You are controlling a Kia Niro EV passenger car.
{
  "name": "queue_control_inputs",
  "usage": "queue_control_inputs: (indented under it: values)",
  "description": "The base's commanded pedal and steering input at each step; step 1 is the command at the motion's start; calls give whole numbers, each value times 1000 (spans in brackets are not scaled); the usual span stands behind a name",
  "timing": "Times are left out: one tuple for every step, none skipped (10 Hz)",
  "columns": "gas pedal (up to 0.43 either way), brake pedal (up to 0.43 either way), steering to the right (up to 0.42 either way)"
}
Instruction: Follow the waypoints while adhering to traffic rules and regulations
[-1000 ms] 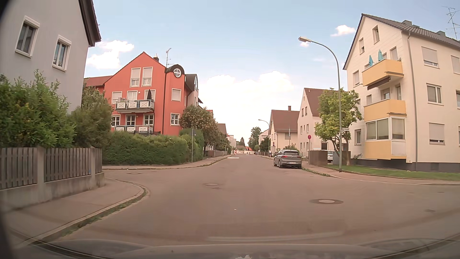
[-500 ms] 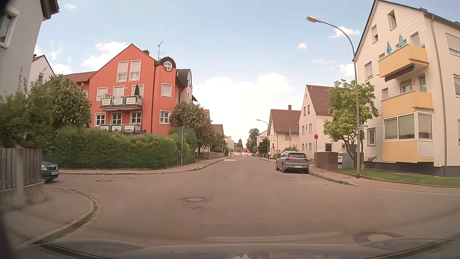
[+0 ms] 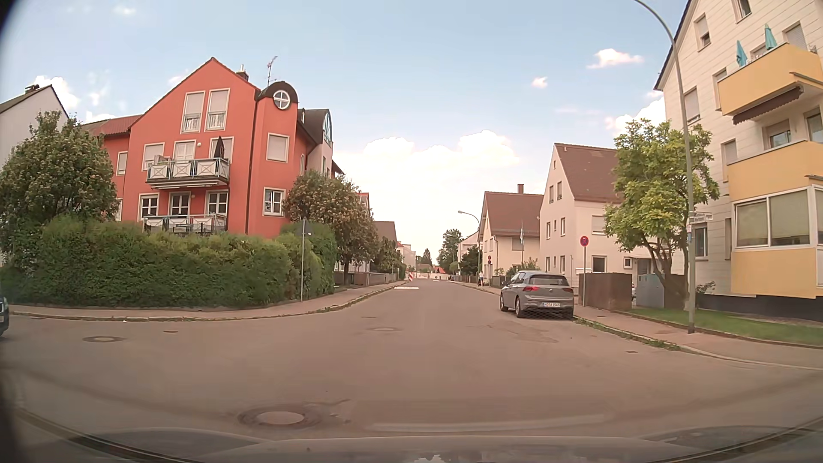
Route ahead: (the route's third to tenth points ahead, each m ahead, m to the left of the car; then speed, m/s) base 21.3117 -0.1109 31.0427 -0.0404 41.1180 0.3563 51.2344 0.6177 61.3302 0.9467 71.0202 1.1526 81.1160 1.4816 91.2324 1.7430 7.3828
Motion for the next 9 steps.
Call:
queue_control_inputs:
  values:
    - [118, 18, 5]
    - [110, 18, 4]
    - [87, 18, 4]
    - [59, 18, 4]
    - [59, 18, 3]
    - [59, 18, 2]
    - [59, 18, 3]
    - [59, 18, 3]
    - [59, 18, 3]
